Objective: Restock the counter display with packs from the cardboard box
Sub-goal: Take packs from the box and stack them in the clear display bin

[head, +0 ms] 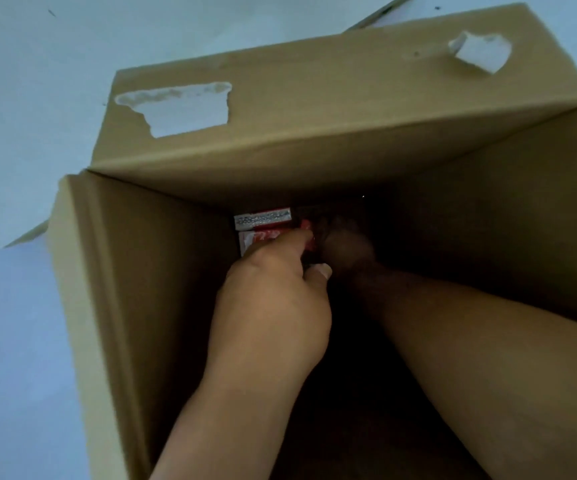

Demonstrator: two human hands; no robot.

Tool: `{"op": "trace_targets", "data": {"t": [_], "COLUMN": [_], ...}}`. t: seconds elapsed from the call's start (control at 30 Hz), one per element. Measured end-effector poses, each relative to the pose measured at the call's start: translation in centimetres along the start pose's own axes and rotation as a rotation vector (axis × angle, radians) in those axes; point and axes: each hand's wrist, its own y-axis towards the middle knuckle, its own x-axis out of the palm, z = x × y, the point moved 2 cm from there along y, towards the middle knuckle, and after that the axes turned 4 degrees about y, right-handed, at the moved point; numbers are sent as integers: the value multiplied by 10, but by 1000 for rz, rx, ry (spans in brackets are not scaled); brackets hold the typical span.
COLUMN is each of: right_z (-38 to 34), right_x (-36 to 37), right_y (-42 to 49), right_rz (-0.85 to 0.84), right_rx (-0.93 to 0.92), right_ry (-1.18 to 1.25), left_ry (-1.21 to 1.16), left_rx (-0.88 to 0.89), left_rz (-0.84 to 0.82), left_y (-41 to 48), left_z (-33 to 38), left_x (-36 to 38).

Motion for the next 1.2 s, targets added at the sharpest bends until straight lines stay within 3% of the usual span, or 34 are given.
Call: {"op": "trace_targets", "data": {"t": [0.17,0.37,0.63,0.83,1.0,1.1,1.2], "right_z": [-12,-27,-61,-97,-115,-124,-133], "right_x": [-50,-164,-336,-472,-549,-596,-639], "right_y": [-79,-210,-382,-502,-582,-617,-641], "right_rz": [93,195,362,521,523,614,479], "right_rx": [-25,-120,-318,-497,-611,-723,-721], "right_ry": [4,12,-41,-13,-40,13,210], "left_ry": [43,122,-19,-143,-248,-322,-367], "left_rx": [-1,69,82,209,235,255,280], "left_rz": [-23,60,174,338,430,468,532], "left_y": [-33,-108,-240,-349,-429,-464,-496], "left_z": [22,62,129,189,226,244,257], "left_x": [-26,-86,-209,-299,-363,-403,-445]}}
